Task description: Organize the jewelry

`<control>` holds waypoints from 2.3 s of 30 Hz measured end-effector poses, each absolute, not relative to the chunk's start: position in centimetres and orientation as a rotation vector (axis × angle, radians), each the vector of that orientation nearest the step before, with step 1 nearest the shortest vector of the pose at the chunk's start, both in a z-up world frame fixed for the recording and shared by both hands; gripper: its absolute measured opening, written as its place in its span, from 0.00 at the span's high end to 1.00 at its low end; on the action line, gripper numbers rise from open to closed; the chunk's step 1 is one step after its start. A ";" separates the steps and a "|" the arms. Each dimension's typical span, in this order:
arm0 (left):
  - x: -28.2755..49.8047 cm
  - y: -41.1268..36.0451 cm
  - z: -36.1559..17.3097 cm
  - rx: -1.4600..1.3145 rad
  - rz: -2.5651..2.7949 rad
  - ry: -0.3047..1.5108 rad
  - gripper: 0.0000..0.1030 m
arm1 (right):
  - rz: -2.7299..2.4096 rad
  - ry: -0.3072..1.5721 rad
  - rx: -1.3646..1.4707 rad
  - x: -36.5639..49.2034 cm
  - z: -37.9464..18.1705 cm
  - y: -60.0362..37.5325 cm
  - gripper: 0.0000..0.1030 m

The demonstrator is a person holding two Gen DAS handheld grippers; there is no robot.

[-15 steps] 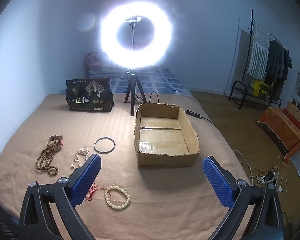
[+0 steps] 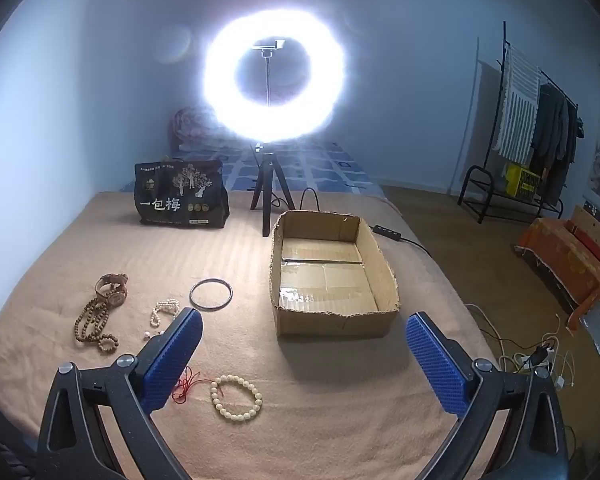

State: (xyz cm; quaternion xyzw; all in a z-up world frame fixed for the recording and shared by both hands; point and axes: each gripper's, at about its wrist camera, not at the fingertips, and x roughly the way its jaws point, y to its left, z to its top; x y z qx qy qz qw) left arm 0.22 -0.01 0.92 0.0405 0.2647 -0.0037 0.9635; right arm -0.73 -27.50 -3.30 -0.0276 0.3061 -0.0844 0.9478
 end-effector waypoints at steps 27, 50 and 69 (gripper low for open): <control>0.0 0.1 1.0 0.081 -0.003 0.520 0.00 | -0.167 0.631 -0.056 -0.5 -3.4 -27.2 0.00; -0.1 0.2 1.1 0.081 -0.002 0.516 0.00 | -0.165 0.632 -0.052 -0.5 -3.5 -27.3 0.00; 0.4 0.9 0.4 0.083 0.005 0.520 0.00 | -0.164 0.635 -0.050 -0.5 -3.7 -27.2 0.00</control>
